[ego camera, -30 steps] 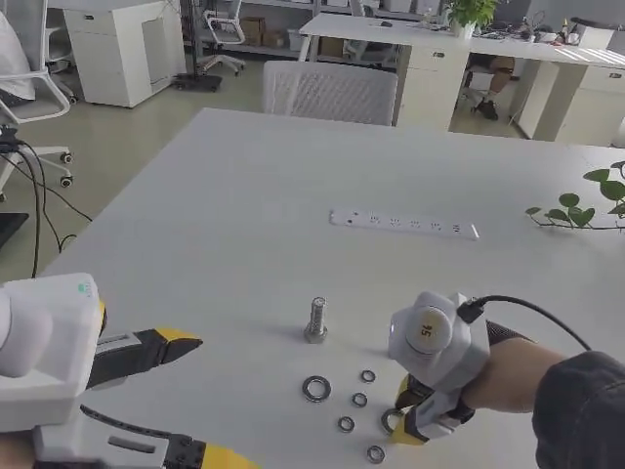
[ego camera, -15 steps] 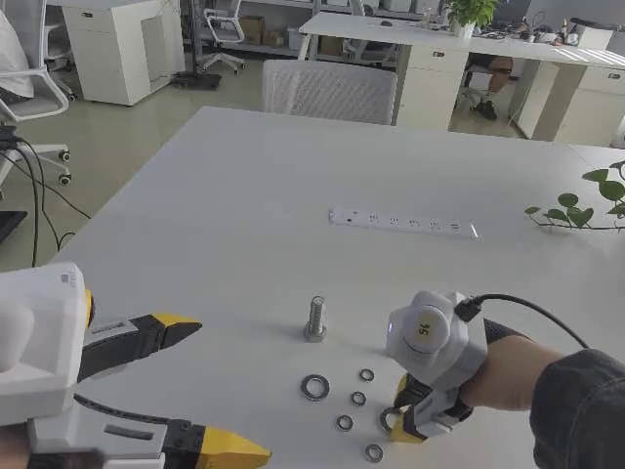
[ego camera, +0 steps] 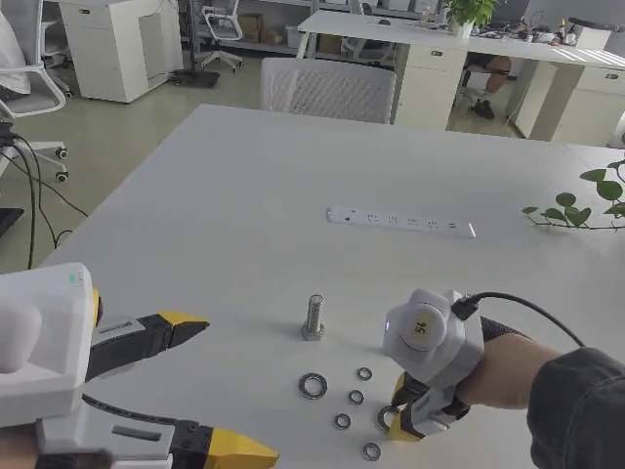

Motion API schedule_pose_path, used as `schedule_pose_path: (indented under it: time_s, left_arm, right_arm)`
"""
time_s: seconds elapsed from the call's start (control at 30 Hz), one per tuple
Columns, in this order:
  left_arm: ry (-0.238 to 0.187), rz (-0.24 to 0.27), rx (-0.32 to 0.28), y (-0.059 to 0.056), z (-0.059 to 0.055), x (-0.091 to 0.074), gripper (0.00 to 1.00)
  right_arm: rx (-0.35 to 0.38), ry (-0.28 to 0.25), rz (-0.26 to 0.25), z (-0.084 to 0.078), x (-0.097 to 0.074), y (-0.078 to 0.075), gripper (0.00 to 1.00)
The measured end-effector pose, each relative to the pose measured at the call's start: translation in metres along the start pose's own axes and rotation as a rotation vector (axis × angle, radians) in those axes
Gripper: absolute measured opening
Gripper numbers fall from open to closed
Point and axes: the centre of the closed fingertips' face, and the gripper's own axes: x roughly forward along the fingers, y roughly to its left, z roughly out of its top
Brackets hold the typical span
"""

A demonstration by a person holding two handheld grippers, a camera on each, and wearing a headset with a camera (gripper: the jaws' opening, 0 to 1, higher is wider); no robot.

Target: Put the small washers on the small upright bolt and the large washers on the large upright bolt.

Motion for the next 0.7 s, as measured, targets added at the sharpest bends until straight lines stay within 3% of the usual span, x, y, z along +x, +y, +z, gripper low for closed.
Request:
schedule_pose_path:
  time_s: [0.5,0.7]
  left_arm:
    - [0.023,-0.042,-0.007,-0.004,-0.008,0.013,0.95]
    - [0.044,-0.048,-0.033,-0.002,-0.025,0.016,0.95]
  right_arm:
    - [0.007,0.002,-0.004,-0.001,0.000,0.002,0.23]
    - [0.006,0.009,-0.006,-0.001,0.000,0.003,0.23]
